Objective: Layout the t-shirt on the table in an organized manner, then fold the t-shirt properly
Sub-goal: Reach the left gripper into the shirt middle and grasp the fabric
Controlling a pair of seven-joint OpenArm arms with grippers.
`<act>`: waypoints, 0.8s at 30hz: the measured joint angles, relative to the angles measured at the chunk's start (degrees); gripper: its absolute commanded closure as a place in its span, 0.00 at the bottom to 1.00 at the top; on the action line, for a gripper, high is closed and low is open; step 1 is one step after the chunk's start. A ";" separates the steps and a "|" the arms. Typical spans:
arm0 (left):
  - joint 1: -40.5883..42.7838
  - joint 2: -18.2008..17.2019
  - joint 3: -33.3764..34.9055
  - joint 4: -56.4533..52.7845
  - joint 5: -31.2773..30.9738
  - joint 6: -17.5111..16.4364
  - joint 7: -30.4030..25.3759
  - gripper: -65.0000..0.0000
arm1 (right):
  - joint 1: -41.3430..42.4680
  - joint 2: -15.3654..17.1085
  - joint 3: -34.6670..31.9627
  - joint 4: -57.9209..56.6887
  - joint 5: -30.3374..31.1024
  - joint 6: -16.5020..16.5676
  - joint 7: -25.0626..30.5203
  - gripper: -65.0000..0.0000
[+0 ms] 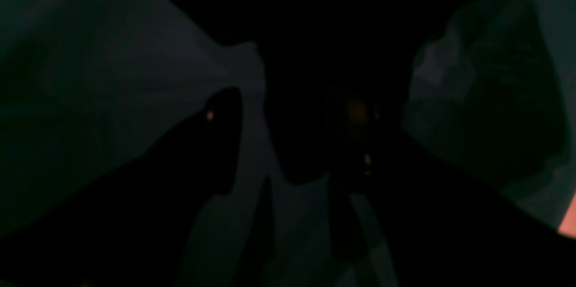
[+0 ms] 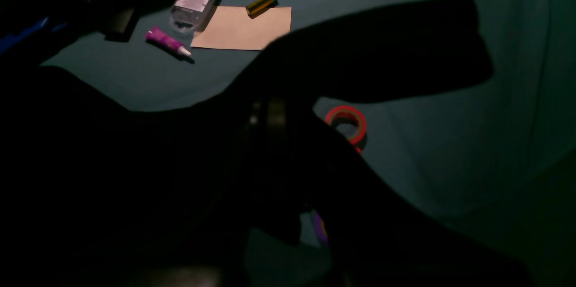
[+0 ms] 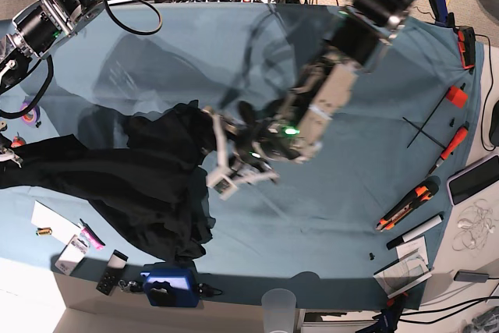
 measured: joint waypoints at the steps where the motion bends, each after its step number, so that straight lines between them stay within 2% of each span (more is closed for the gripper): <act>1: 0.00 0.37 0.00 -0.98 0.02 0.02 -0.35 0.51 | 0.00 0.00 0.00 0.00 0.00 -0.02 -0.04 1.00; 6: -0.15 1.70 -0.17 -5.25 0.02 0.07 -2.82 0.51 | 0.00 0.00 0.00 0.00 0.02 0.00 -0.02 1.00; 14: -0.50 6.01 -0.22 -8.46 0.07 0.09 -3.48 0.51 | 0.00 0.00 0.00 0.00 0.00 0.00 -0.04 1.00; 20: -0.59 6.38 -0.22 -8.46 0.07 1.33 -4.55 0.52 | 0.00 0.00 0.00 0.00 0.00 0.00 -0.90 1.00; 22: -0.59 6.75 -0.22 -8.46 0.44 3.93 -5.07 0.57 | 0.00 0.00 0.00 0.00 0.00 0.00 -0.90 1.00; 24: -0.46 7.19 -0.22 -8.48 2.38 4.22 -6.54 0.71 | 0.00 0.00 0.00 0.00 0.02 0.00 -0.90 1.00</act>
